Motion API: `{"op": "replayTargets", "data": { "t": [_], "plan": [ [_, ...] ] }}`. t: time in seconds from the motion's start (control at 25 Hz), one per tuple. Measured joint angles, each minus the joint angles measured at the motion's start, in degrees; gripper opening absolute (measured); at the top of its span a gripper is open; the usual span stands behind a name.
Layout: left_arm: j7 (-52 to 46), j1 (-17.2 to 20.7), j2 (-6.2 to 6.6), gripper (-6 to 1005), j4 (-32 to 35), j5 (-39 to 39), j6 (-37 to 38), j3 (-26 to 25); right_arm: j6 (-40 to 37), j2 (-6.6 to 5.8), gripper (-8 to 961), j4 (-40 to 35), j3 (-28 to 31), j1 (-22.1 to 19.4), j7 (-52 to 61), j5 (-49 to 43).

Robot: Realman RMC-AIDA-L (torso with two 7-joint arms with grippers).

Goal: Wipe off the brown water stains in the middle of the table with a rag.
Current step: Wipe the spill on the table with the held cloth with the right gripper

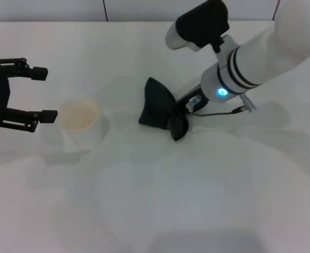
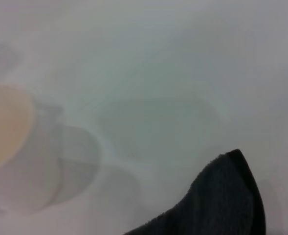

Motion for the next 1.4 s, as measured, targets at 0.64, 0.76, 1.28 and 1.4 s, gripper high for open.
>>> {"op": "replayTargets", "data": {
  "t": [0.64,0.76,1.28,1.4],
  "plan": [
    [0.1,0.02,0.01,888,-0.11,0.0,-0.15,-0.03,-2.67,-0.25,88,-3.85,9.16,-5.81,0.08,-8.43],
    [0.1,0.05,0.01,888,-0.11,0.0,-0.3,-0.06,-3.45,-0.22,88,-4.96,10.0,-6.46,0.13,-9.41],
    [0.17,0.07,0.13,888,-0.18,0.0,-0.57,-0.09,-5.79,0.16,87,-7.79,9.73,-6.99,0.15,-9.68],
    [0.18,-0.07,0.14,888,-0.19,0.0,-0.63,-0.09,-6.61,0.23,87,-10.04,7.13,-7.14,0.51,-7.99]
  ]
}}
